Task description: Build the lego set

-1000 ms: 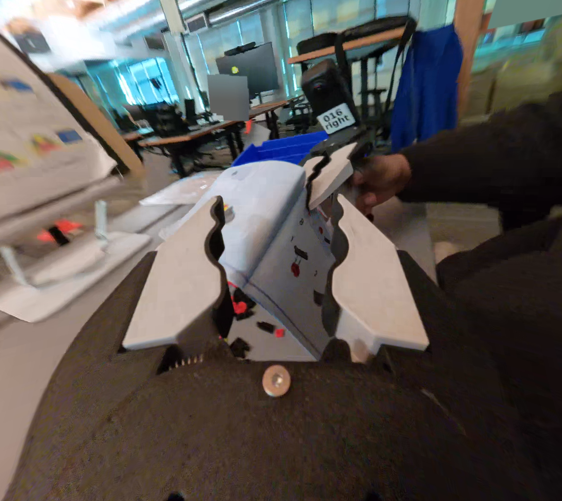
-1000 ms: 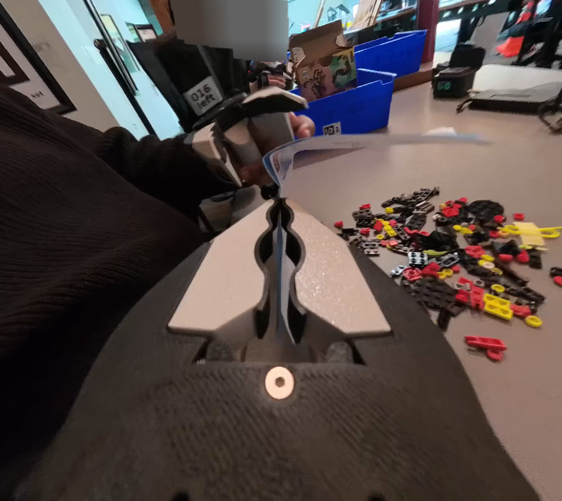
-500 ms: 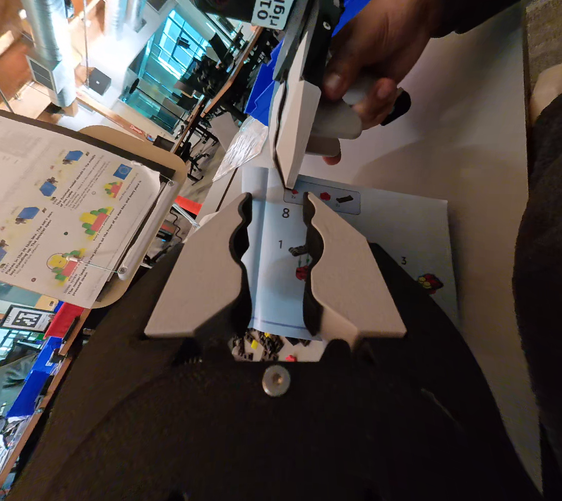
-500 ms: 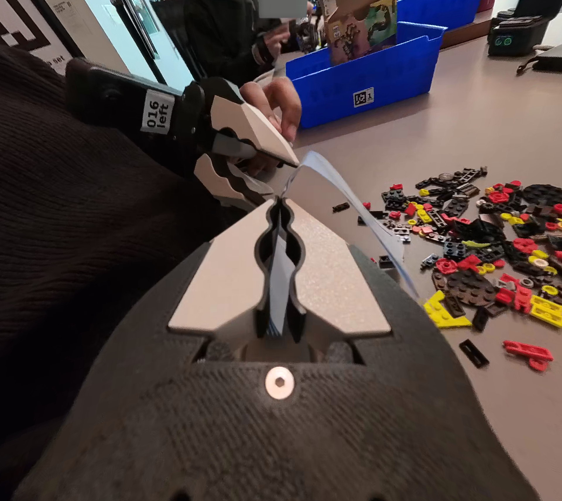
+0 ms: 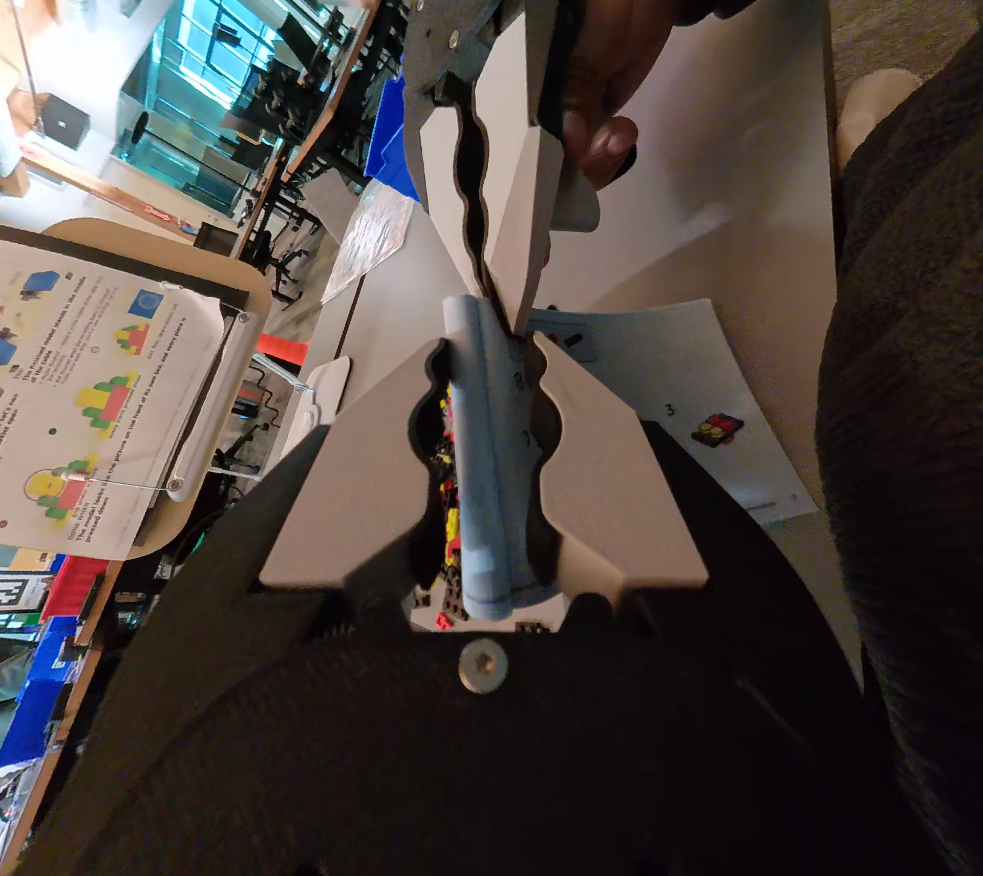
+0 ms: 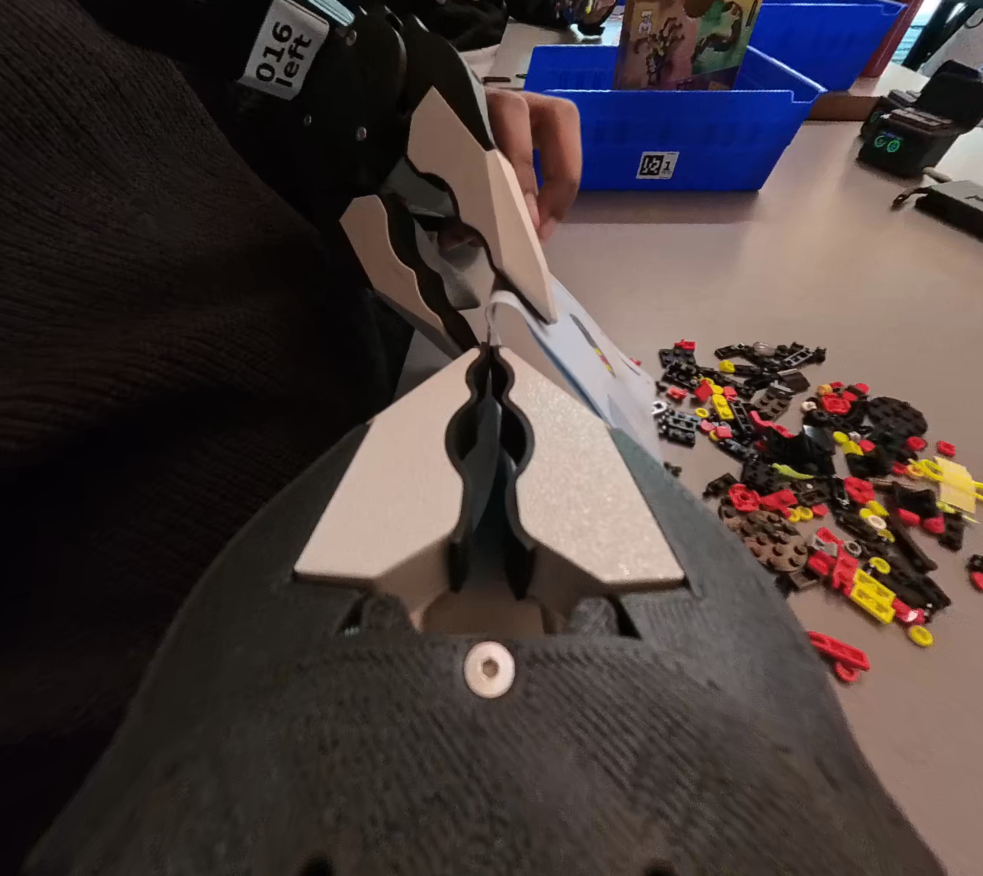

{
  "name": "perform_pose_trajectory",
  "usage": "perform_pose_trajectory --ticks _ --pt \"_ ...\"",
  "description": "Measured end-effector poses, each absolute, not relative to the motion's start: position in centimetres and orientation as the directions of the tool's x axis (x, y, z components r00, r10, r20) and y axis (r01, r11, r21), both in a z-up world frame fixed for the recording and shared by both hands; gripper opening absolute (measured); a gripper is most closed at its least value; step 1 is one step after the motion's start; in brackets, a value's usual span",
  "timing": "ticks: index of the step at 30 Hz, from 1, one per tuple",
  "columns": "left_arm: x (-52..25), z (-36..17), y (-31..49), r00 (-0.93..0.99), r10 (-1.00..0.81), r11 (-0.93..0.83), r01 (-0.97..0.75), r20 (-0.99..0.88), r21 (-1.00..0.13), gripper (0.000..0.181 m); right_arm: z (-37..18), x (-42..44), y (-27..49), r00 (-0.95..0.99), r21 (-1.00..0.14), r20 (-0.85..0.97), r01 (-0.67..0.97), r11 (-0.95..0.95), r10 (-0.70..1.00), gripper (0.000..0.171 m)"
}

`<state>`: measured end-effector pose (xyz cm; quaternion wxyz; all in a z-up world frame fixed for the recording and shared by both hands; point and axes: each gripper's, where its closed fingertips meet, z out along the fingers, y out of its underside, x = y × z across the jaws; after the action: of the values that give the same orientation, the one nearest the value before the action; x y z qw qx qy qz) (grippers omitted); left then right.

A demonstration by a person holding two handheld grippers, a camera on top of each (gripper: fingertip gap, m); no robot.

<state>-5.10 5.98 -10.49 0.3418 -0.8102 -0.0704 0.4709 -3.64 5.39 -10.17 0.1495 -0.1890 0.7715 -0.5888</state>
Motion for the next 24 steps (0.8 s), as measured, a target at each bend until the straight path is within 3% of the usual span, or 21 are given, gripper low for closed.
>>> perform_pose_trajectory --ticks 9,14,17,24 --pt "-4.3 -10.3 6.6 0.616 0.443 -0.715 -0.195 -0.651 -0.671 0.011 -9.1 -3.1 5.8 -0.862 -0.978 -0.025 -0.085 0.192 -0.506 0.0" --pt "-4.0 -10.0 7.0 0.73 0.528 -0.579 -0.065 -0.434 -0.813 0.001 -8.8 -3.0 6.0 -0.853 -0.981 -0.032 -0.073 0.18 -0.52 0.0" --pt "-3.9 -9.4 7.2 0.771 0.558 -0.471 -0.011 -0.307 -0.882 0.002 -8.0 -3.1 6.0 -0.853 -0.987 -0.048 -0.039 0.154 -0.52 0.0" --pt "-4.2 -8.8 6.2 0.747 0.583 -0.447 -0.032 -0.318 -0.894 0.019 -7.8 -3.7 6.0 -0.866 -0.988 -0.053 -0.026 0.151 -0.497 0.0"
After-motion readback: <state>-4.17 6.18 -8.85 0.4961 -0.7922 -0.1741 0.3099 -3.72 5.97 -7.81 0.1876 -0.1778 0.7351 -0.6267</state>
